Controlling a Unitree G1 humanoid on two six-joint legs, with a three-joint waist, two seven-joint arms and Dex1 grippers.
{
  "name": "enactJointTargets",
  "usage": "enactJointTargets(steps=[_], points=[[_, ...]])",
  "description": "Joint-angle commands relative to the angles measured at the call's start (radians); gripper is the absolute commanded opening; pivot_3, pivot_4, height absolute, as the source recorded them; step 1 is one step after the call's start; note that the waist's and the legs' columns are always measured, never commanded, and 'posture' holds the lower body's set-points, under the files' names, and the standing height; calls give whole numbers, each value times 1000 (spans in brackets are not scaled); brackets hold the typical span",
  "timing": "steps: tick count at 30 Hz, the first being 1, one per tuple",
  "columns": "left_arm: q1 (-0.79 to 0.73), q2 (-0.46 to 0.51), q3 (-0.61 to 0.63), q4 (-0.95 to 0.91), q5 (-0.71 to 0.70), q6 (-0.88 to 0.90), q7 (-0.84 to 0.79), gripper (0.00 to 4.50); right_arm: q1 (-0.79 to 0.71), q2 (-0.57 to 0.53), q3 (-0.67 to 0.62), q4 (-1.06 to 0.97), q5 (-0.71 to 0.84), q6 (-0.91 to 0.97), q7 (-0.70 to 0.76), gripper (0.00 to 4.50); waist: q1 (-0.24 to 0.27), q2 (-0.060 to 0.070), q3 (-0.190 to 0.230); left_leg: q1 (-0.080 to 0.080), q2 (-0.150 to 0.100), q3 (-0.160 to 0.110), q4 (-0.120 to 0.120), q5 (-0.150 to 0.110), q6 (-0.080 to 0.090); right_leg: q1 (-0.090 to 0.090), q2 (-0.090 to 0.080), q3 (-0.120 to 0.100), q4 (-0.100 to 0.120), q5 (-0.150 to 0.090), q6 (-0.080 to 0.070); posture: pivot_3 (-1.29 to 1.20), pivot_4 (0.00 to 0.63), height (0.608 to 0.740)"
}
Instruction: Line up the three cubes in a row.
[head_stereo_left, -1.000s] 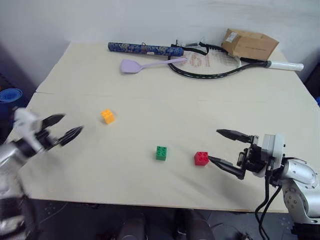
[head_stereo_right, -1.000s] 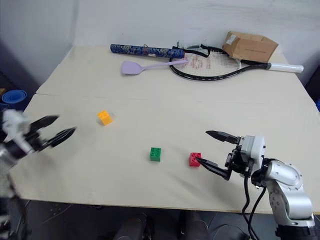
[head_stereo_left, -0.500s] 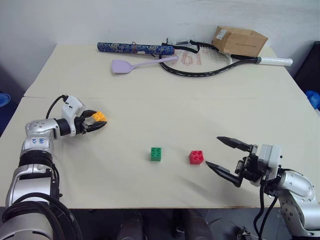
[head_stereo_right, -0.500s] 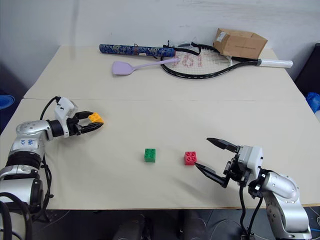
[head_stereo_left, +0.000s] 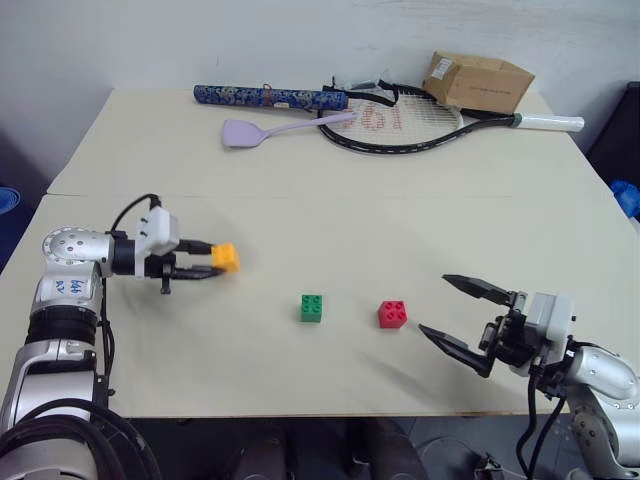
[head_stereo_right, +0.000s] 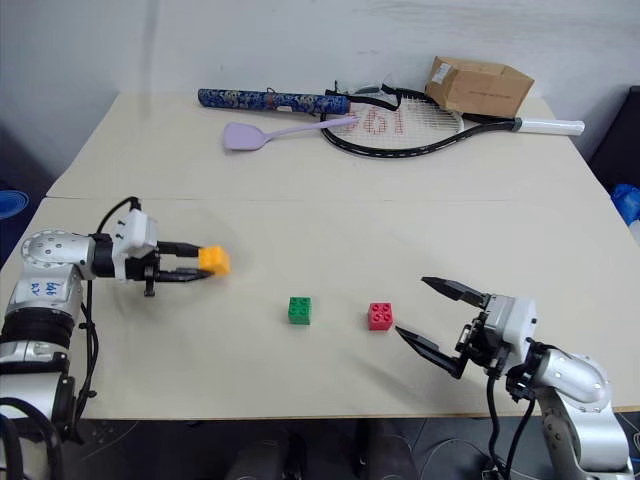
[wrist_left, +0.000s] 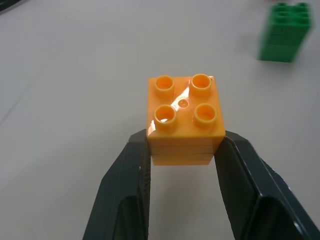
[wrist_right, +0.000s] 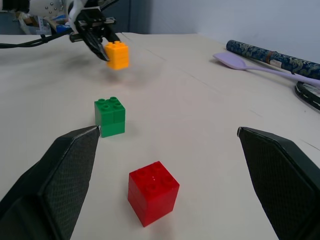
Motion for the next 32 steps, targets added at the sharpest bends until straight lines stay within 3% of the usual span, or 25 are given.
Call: enactJointTargets(steps=[1, 10, 11, 16, 19, 22, 26, 32], points=[[53, 34, -37, -157, -41, 10, -111, 1468, -1, -27, -24, -8, 28, 2, 31, 4500, 2, 0, 0, 0, 0, 0, 0, 0, 0, 0, -1, 1, 0, 0, 0, 0, 150, 740], [118, 70, -99, -167, -31, -11, -81, 1468, -33, -36, -10, 2, 30, 36, 56, 4500, 5, 0, 0, 0, 0, -1, 0, 0, 0, 0, -2, 2, 0, 0, 0, 0, 150, 740], [119, 72, -100, -158, -29, -14, -72, 2178, -37, -36, -10, 5, 29, 37, 58, 4500, 5, 0, 0, 0, 0, -1, 0, 0, 0, 0, -2, 2, -1, 0, 0, 0, 150, 740], [121, 73, -76, -150, -49, -17, -36, 3664, -53, -50, -20, 22, 29, 42, 79, 4500, 6, 0, 0, 0, 0, -1, 0, 0, 0, 1, -2, 1, 0, 0, 0, 0, 150, 740], [184, 124, -25, -209, -87, 16, -33, 4475, -45, -92, -54, 28, 45, 54, 115, 4500, 2, 0, 0, 0, 0, -1, 0, 0, 0, 0, -3, 1, -1, 0, 0, 0, 150, 740], [269, 178, 34, -268, -124, 65, -17, 4475, -30, -142, -94, 46, 60, 57, 162, 4500, 1, 0, 0, 0, 1, -1, -1, 0, 0, 0, -3, 2, -1, 0, 0, 0, 150, 740], [520, 290, 244, -304, -148, 63, 24, 4475, -8, -302, -197, 157, 36, 15, 339, 4500, -9, 1, 1, 1, 1, 1, -1, -1, 1, 0, -5, 4, -1, 0, -1, 0, 150, 740], [750, 272, 439, -469, -221, 239, 121, 4475, -61, -354, -200, 263, 5, -32, 404, 4500, 6, 1, 1, 2, -1, -3, 0, -1, 2, 2, -11, 1, -4, -1, -1, 0, 150, 740]])
